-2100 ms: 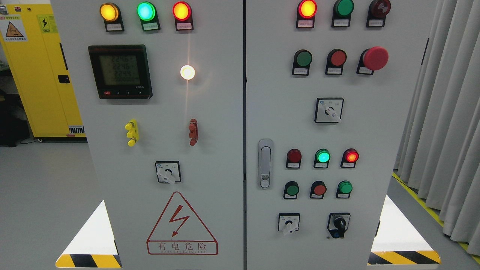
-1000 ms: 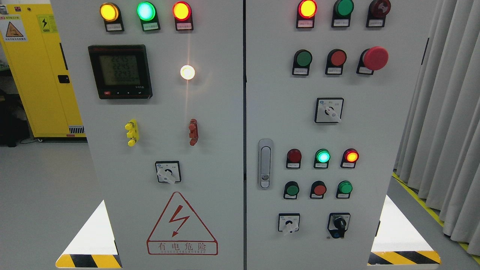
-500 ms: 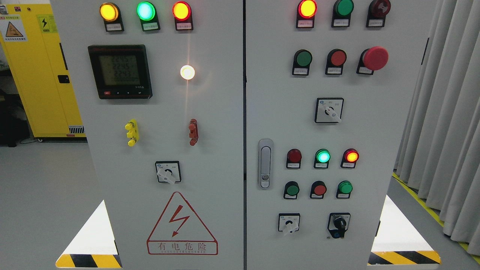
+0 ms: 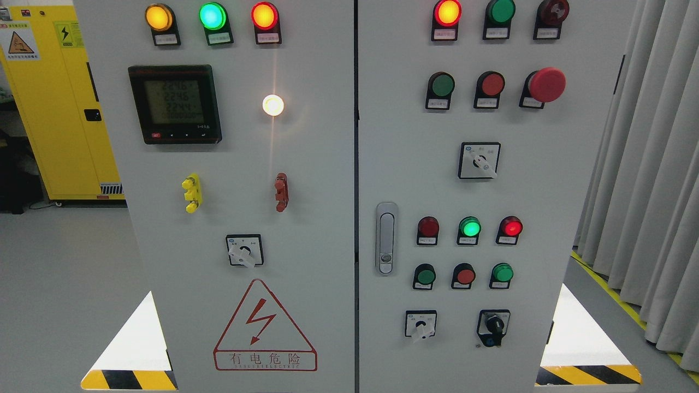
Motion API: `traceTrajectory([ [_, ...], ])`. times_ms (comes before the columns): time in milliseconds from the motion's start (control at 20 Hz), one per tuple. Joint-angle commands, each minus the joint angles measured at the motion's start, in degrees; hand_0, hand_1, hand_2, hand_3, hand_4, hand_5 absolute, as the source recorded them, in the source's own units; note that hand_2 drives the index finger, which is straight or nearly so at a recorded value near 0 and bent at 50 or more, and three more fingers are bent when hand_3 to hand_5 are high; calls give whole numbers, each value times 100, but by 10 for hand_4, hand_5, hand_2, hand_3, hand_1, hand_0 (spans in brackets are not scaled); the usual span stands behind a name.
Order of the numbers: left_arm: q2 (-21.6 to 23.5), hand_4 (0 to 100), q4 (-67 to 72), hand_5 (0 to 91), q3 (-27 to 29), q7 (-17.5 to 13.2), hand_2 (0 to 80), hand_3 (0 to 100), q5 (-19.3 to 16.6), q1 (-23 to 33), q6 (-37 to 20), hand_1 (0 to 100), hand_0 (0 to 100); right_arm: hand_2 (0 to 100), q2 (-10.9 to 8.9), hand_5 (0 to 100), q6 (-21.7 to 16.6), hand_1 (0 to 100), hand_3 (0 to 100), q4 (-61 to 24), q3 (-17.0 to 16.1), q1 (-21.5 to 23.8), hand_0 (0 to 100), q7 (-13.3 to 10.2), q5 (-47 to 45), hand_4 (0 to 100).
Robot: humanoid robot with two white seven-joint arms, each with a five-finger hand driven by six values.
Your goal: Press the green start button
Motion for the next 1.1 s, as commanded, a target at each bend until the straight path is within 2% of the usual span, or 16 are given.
traceTrajectory([
  [0,-313,0,-149,0,-1,-15,0,0,-6,-70,0,556,120,0,-80,83,-149,453,262,-2074,-24,-457,164,4,817,231],
  [100,-339,0,-149,0,-10,-15,0,0,-6,-70,9,556,120,0,-72,95,-158,459,272,-2196,-164,-826,165,22,958,243],
  [150,-383,0,-149,0,-10,-15,0,0,-6,-70,9,556,120,0,-63,171,-158,477,338,-2240,-226,-993,161,22,1011,323],
  [300,-392,0,-158,0,-18,-15,0,0,-15,-70,9,556,120,0,-89,235,-149,495,383,-2346,-375,-1372,169,22,1134,383],
  [350,-392,0,-158,0,-18,-15,0,0,-6,-70,0,556,120,0,-89,307,-149,503,441,-2398,-428,-1425,171,22,1169,446],
  [400,-392,0,-158,0,-18,-15,0,0,-6,-70,0,556,120,0,-89,307,-149,503,441,-2477,-455,-1469,171,13,1231,446],
  [500,-392,0,-158,0,-18,-15,0,0,-6,-70,0,556,120,0,-89,462,-149,526,601,-2653,-490,-1583,165,-31,1397,615],
  [550,-392,0,-158,0,-18,-15,0,0,-6,-70,0,556,120,0,-80,471,-149,530,612,-2732,-516,-1671,172,-39,1477,621],
  [600,-392,0,-158,0,-18,-15,0,0,-6,-70,0,556,120,0,-80,614,-149,549,725,-2794,-534,-1750,179,-31,1582,735],
  [750,-392,0,-158,0,-18,-15,0,0,-6,-70,0,556,120,0,-80,710,-131,570,754,-2970,-543,-2075,223,-39,1907,777],
  [1050,-392,0,-158,0,-18,-15,0,0,-6,-70,9,556,120,0,-63,754,-122,584,765,-3014,-499,-2611,276,-4,2602,788],
])
